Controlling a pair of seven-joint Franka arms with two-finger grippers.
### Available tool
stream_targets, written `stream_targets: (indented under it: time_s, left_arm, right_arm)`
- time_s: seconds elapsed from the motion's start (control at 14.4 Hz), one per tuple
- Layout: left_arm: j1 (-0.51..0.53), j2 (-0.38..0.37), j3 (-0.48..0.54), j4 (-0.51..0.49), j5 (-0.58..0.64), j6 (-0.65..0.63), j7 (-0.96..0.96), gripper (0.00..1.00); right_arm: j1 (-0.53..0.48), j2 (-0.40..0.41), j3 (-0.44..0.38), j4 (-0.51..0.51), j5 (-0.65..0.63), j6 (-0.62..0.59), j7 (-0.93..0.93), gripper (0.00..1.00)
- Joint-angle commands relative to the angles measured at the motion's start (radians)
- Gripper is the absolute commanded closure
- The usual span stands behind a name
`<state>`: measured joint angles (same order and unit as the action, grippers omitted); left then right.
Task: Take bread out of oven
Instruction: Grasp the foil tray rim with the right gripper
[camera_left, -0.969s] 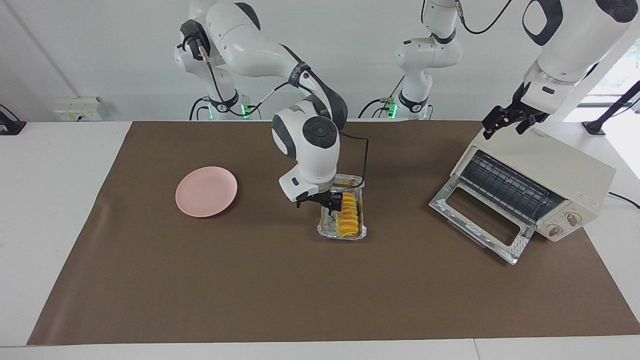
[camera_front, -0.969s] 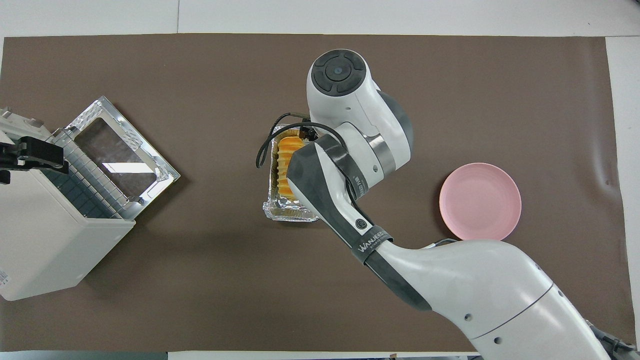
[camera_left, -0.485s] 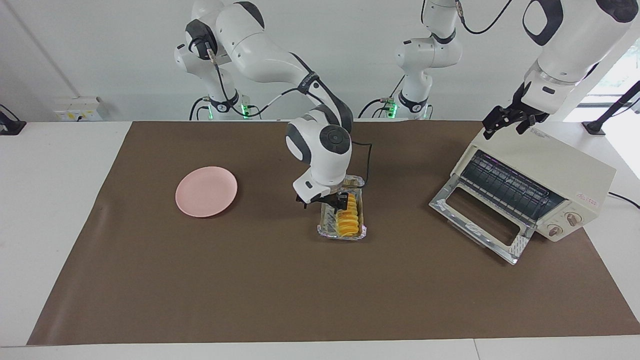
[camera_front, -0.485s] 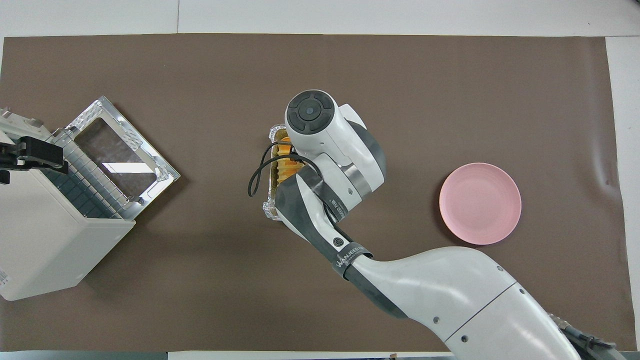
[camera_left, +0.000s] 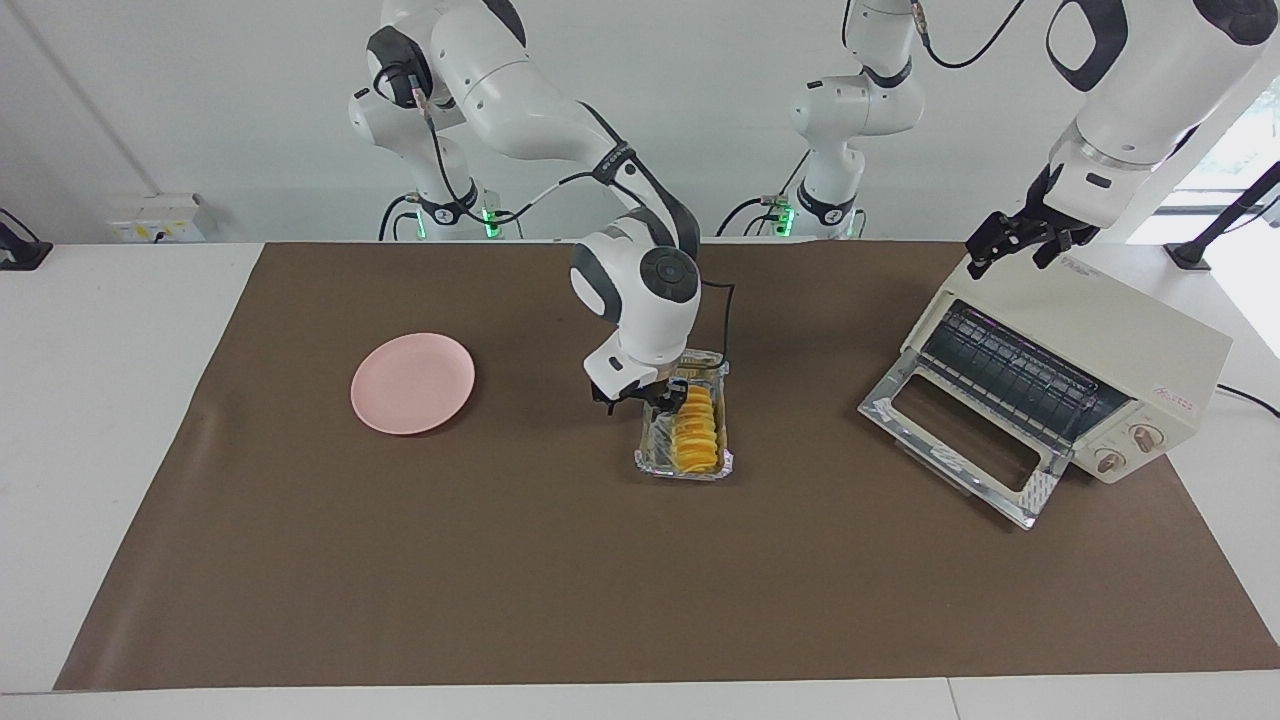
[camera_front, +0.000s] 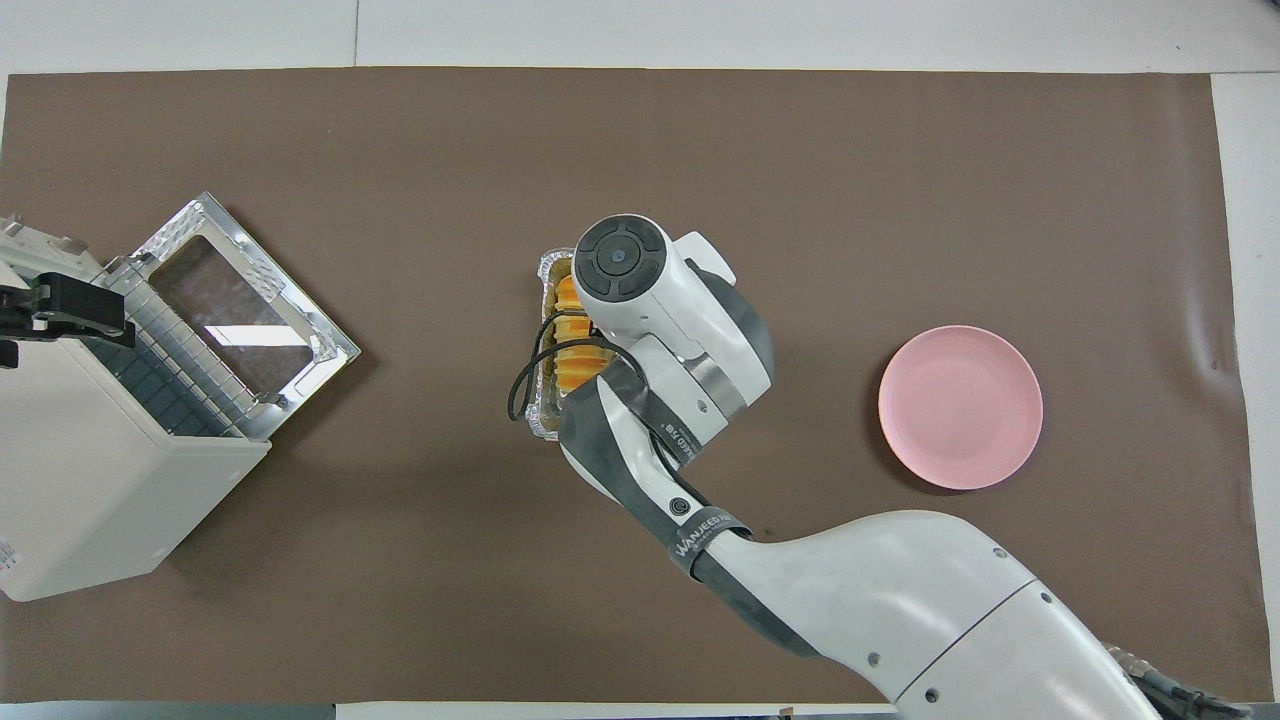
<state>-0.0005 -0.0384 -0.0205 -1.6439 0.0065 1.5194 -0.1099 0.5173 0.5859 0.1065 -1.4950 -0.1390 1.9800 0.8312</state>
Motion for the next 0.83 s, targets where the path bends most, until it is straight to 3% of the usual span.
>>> stream_targets:
  time_s: [0.0, 0.48, 0.76]
  left_arm:
    - [0.002, -0.009, 0.001, -0.01, -0.017, 0.013, 0.013, 0.0]
    - [0.002, -0.009, 0.002, -0.01, -0.017, 0.013, 0.015, 0.0]
    - [0.002, -0.009, 0.002, -0.01, -0.017, 0.013, 0.013, 0.0]
  right_arm:
    - [0.0, -0.023, -0.001, -0.033, -0.013, 0.04, -0.012, 1.0]
    - [-0.003, -0.026, -0.001, -0.015, -0.011, 0.025, -0.02, 1.0]
    - [-0.046, -0.046, 0.001, 0.096, 0.006, -0.114, -0.095, 1.0]
